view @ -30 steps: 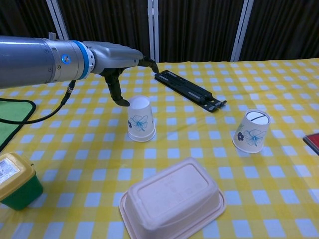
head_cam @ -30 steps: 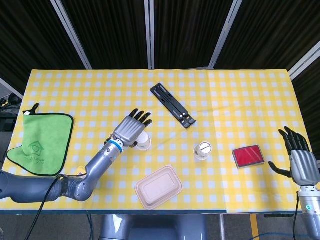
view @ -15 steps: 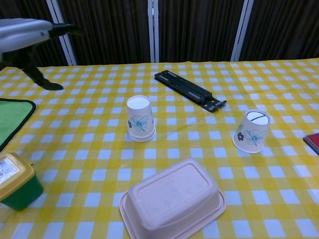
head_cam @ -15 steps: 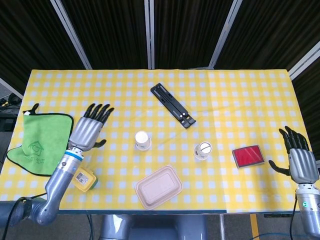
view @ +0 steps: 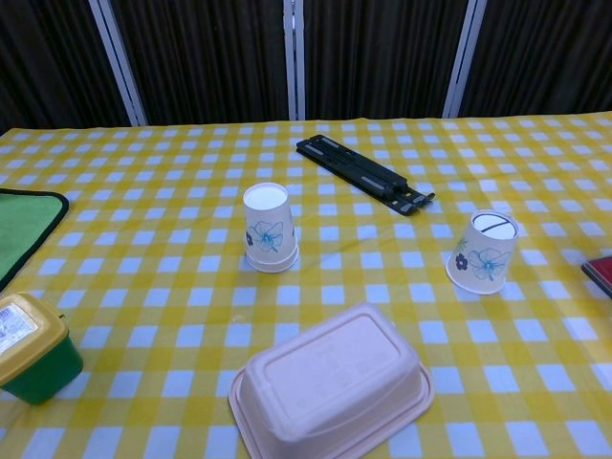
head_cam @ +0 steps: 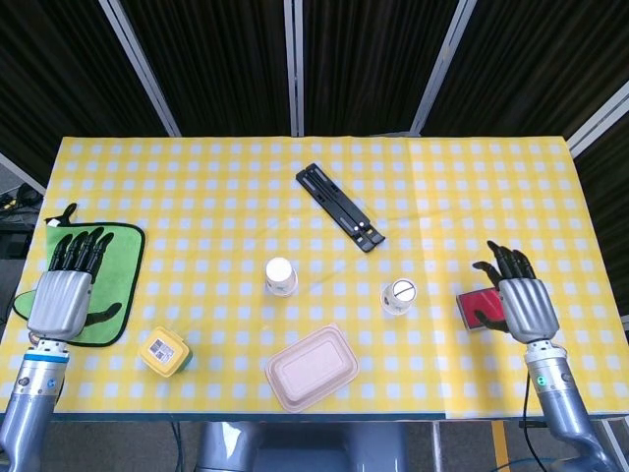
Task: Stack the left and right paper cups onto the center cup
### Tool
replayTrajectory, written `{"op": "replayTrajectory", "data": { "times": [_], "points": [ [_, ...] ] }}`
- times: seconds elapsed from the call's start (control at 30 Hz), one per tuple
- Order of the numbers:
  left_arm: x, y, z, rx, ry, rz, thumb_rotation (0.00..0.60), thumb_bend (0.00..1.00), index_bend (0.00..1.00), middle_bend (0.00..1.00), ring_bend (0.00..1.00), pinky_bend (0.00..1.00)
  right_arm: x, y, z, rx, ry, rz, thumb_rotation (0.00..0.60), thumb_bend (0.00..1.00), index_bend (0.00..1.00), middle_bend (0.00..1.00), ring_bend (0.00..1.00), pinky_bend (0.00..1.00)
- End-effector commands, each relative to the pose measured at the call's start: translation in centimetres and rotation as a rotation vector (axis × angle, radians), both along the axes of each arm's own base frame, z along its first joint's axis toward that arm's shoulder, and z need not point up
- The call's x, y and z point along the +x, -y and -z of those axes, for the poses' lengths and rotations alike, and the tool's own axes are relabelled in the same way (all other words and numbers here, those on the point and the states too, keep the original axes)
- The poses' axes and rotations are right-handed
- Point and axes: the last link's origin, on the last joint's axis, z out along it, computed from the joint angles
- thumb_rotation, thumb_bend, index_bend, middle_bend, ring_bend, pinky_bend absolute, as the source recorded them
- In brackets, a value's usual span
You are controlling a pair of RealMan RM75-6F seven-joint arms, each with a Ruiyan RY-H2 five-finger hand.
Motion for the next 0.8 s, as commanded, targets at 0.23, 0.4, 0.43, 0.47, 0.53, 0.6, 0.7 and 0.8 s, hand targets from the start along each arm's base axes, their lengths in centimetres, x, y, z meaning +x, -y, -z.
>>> {"op": "replayTrajectory", "data": {
  "times": [0.23,0.4,0.43,0.47,0.53,0.6,0.7,0.8],
  "points": [
    [-1.2,0.4,-0.7,0.000,0.031,-0.008,0.600,0.11,0.00,0.00,0.00,0.00,4.3,1.7,3.6,0.130,-0.009,-0.032,0.600,0.12,0.30,0.00,0.00,0.00],
    [-1.2,0.3,-0.8,-0.004,0.041,-0.002,0.600,0.11,0.00,0.00,0.00,0.00,5.4,2.4,4.9,0.184,-0.026,-0.018,0.600,0.12,0.28,0.00,0.00,0.00],
    [-1.2,0.3,-0.9,-0.005,0.043,0.000,0.600,0.11,0.00,0.00,0.00,0.00,5.5,2.5,5.1,0.199,-0.022,-0.012,0.600,0.12,0.28,0.00,0.00,0.00],
    [-1.2,0.3,-0.9,-0.006,0.045,0.001,0.600,0.11,0.00,0.00,0.00,0.00,5.7,2.7,5.4,0.214,-0.020,-0.006,0.600,0.12,0.28,0.00,0.00,0.00],
    [-1.2,0.3,-0.9,-0.006,0.047,0.006,0.600,0.11,0.00,0.00,0.00,0.00,6.0,2.9,5.6,0.227,-0.021,-0.001,0.600,0.12,0.28,0.00,0.00,0.00],
    [-1.1,0.4,-1.0,-0.005,0.051,0.012,0.600,0.11,0.00,0.00,0.00,0.00,6.2,3.0,5.9,0.233,-0.031,-0.001,0.600,0.12,0.28,0.00,0.00,0.00],
    [-1.1,0.4,-1.0,-0.007,0.053,0.014,0.600,0.11,0.00,0.00,0.00,0.00,6.5,3.2,6.4,0.245,-0.041,0.002,0.600,0.12,0.28,0.00,0.00,0.00],
    [-1.0,0.4,-1.0,-0.007,0.055,0.016,0.600,0.11,0.00,0.00,0.00,0.00,6.6,3.6,6.8,0.251,-0.043,0.010,0.600,0.12,0.28,0.00,0.00,0.00]
  ]
}}
